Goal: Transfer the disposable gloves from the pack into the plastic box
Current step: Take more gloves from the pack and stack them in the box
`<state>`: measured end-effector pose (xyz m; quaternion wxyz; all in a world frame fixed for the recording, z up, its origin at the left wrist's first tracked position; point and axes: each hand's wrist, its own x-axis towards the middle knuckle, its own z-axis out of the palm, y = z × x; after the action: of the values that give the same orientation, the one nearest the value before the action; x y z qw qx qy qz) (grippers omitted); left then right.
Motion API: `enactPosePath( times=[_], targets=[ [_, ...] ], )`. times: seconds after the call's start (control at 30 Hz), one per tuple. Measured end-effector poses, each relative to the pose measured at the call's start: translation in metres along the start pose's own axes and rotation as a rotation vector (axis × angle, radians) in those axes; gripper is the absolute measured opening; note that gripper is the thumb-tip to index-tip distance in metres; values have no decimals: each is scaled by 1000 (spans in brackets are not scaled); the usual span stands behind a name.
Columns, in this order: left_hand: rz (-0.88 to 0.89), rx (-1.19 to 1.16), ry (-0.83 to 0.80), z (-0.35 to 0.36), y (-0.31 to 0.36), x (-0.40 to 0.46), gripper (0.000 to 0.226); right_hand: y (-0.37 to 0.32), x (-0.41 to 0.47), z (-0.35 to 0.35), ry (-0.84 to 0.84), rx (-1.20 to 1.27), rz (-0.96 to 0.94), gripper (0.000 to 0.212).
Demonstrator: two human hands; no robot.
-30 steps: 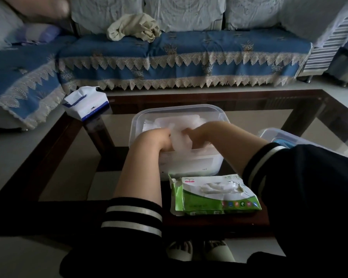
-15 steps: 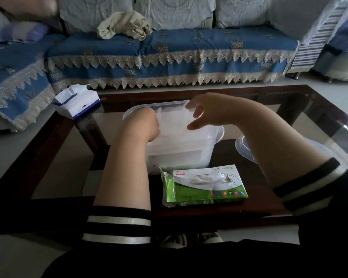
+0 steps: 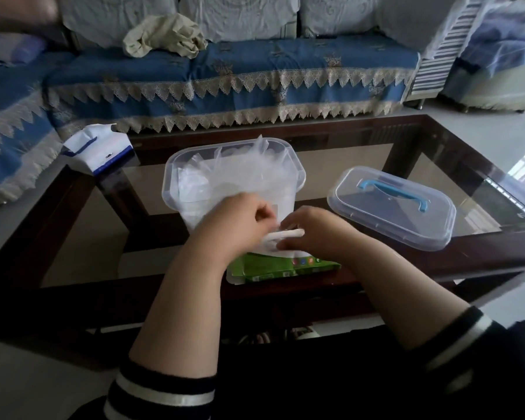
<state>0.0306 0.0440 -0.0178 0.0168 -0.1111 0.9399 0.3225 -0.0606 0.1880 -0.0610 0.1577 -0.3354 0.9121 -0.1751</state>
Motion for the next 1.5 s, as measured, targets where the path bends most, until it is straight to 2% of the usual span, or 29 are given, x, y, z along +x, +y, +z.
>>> enactPosePath(
  times=[0.1,0.17,0.27,0.4,0.53,0.6,0.73,0.83,0.9,0.97,1.03,1.07,1.13,1.17,1.23,1.3,1.33,1.4,1.5],
  targets=[
    [-55,139,-137,27,-11,7,56,10,7,14,-20,24,-9,38],
    [-41,161,-141,44,-17,14,66,12,9,20,39,45,-23,26],
    [-13,176,-82,65,-27,22,64,10,10,24,106,55,-49,11],
    [-10,177,40,74,-35,22,51,5,10,24,140,120,-62,15],
    [7,202,21,77,-40,27,49,5,7,18,195,290,-50,13],
    [12,233,6,77,-42,30,53,4,2,9,265,494,-69,14],
    [30,270,-11,77,-44,33,54,-5,-13,-15,493,1162,-185,14],
    [6,243,-96,66,-36,32,51,-8,-21,-28,620,1284,-240,12],
    [-21,165,-36,52,-27,31,31,-9,-23,-31,687,1245,-211,13],
    [-31,-76,121,35,-16,23,16,-11,-26,-33,716,1204,-172,12],
    [-1,-453,221,18,-1,9,32,-12,-27,-35,707,1184,-140,14],
    [20,-619,219,11,4,3,50,-12,-28,-35,696,1171,-127,15],
    [76,-849,162,-1,11,-3,83,-13,-28,-35,672,1112,-106,13],
    [107,-885,166,-4,13,-4,88,-13,-28,-34,659,1087,-101,11],
    [161,-810,265,-5,18,-1,75,-14,-27,-31,633,1080,-107,11],
    [174,-673,402,-3,26,6,51,-15,-24,-29,632,1062,-113,21],
    [189,-619,446,-1,29,9,47,-14,-21,-27,645,1048,-114,26],
    [211,-503,492,0,33,14,39,-13,-16,-24,694,1026,-108,31],
    [213,-410,488,-4,34,20,14,-12,-7,-23,786,904,-103,33]
  ],
)
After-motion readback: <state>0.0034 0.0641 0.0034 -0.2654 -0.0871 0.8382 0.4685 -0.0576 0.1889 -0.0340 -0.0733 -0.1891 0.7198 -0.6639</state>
